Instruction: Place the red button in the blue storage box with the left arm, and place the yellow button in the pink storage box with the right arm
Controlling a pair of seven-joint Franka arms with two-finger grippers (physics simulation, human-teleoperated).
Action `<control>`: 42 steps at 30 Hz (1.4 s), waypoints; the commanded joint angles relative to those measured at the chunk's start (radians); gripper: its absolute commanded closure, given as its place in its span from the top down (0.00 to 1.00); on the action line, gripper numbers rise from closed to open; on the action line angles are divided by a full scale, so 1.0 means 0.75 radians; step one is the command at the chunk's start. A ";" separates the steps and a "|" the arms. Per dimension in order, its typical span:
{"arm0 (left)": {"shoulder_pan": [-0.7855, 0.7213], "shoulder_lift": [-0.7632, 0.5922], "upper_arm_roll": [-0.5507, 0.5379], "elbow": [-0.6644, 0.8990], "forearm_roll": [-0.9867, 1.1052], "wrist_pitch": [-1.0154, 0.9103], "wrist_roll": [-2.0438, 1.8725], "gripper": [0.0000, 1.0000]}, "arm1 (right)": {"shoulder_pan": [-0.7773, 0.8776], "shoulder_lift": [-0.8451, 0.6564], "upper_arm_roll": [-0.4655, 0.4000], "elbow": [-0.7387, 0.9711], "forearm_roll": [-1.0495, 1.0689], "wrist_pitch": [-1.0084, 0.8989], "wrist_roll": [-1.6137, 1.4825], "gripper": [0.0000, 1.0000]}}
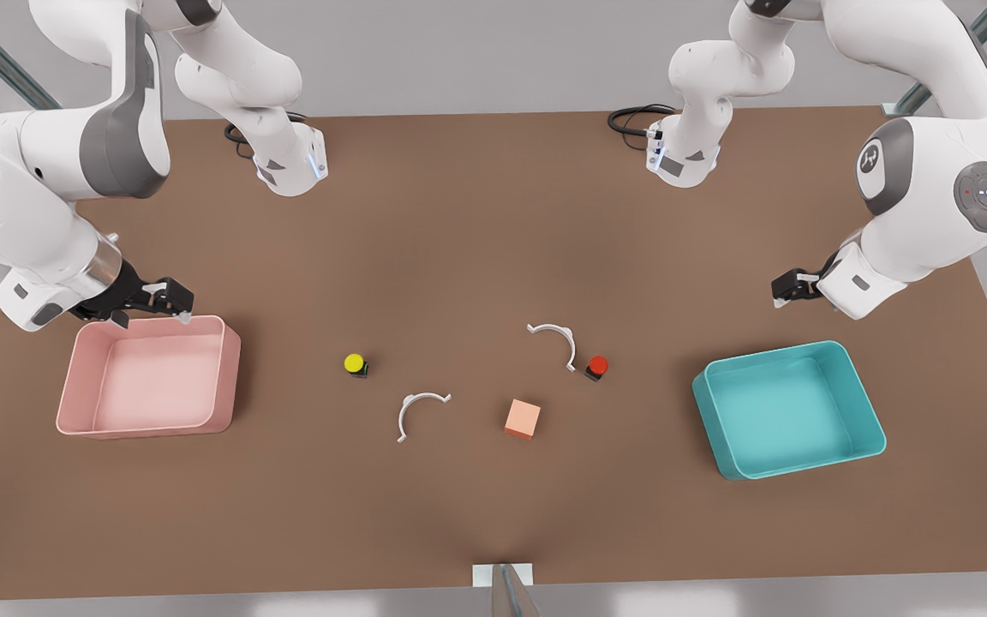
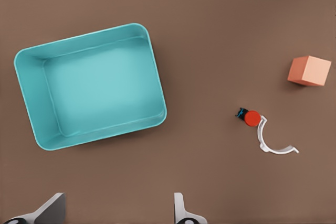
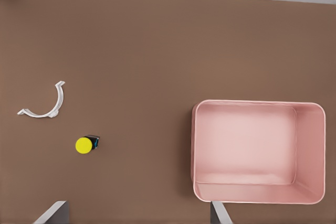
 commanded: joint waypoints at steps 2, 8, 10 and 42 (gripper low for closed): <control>-0.010 0.007 -0.001 0.001 0.003 0.025 0.212 1.00 | 0.000 0.001 0.000 -0.001 0.003 0.004 0.009 1.00; -0.374 0.146 -0.011 -0.202 -0.060 0.334 -0.007 1.00 | 0.088 0.108 0.070 -0.144 0.001 0.249 0.064 1.00; -0.461 0.166 -0.013 -0.380 -0.060 0.593 -0.034 1.00 | 0.153 0.130 0.070 -0.260 0.001 0.402 0.177 1.00; -0.588 0.641 0.034 -0.431 -0.048 1.085 0.022 0.61 | 0.243 0.412 0.183 -0.759 -0.040 1.157 0.365 1.00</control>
